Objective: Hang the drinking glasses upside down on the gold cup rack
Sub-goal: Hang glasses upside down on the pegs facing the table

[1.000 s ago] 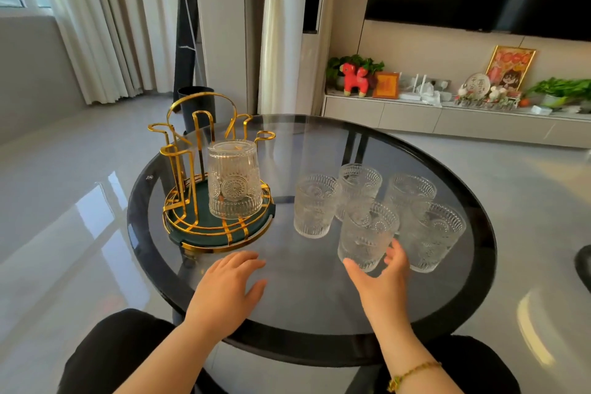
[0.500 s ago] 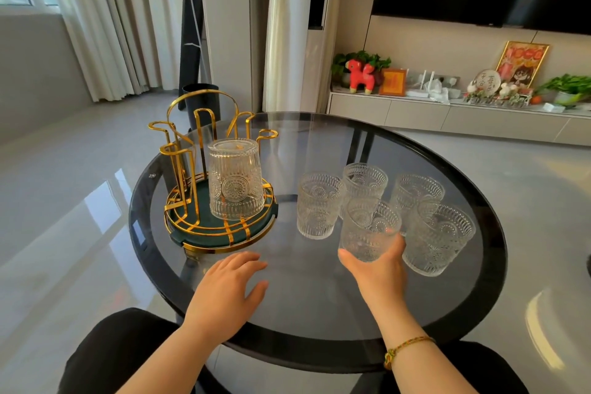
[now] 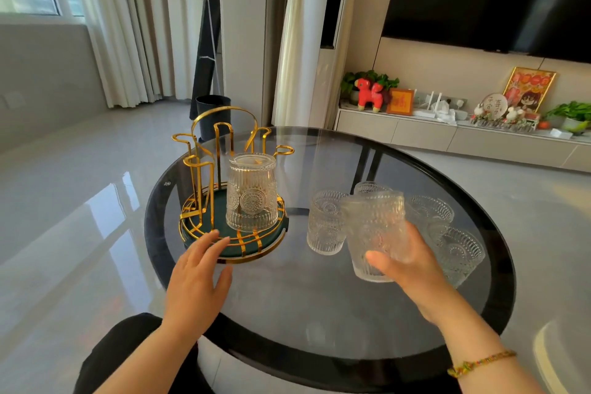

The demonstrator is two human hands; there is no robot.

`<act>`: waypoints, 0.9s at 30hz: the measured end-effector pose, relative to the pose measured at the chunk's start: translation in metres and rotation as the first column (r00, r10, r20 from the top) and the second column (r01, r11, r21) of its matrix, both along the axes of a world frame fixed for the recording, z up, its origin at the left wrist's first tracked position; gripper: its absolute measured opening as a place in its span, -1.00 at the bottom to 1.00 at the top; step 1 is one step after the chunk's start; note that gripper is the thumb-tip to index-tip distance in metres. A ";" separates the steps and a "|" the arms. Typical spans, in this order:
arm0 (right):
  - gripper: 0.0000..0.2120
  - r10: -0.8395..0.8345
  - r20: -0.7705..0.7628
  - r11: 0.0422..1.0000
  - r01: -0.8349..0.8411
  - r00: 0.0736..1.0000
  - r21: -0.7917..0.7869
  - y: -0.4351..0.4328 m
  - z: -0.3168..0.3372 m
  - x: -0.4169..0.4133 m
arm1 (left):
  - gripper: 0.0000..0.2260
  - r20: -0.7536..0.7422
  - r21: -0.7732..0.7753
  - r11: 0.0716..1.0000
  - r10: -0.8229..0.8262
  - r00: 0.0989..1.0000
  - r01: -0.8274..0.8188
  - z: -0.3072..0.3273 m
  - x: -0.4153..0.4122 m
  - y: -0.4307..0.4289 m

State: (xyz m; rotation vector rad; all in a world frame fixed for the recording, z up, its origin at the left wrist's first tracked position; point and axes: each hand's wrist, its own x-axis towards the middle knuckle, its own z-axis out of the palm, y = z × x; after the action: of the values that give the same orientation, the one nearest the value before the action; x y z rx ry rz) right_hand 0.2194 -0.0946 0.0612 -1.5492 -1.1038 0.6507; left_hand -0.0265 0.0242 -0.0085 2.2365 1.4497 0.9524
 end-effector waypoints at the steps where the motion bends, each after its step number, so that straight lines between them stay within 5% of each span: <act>1: -0.58 0.022 0.010 1.000 -0.022 1.000 -0.011 0.003 0.009 0.002 | -0.58 -0.014 -0.015 1.000 0.009 1.000 -0.009 0.000 -0.002 0.005; 12: -0.58 0.032 0.224 0.997 -0.016 0.974 -0.075 0.069 0.086 0.006 | -0.43 0.017 -0.167 0.981 0.100 0.995 -0.096 -0.002 -0.012 0.061; 21: -0.33 0.001 0.377 0.999 0.013 0.926 -0.035 0.125 0.116 -0.009 | -0.43 -0.029 -0.129 0.984 0.121 0.992 -0.123 -0.017 -0.010 0.065; 27: -0.29 0.072 0.599 0.997 -0.048 0.797 -0.056 0.146 0.129 -0.023 | -0.43 -0.036 -0.135 0.982 0.127 0.991 -0.131 -0.018 -0.010 0.065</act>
State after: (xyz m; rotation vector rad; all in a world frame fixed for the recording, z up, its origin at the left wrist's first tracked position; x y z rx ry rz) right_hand 0.1963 0.0509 0.1906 -1.8185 -1.6253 0.2047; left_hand -0.0360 0.0893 -0.0264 2.0863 1.6378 0.8349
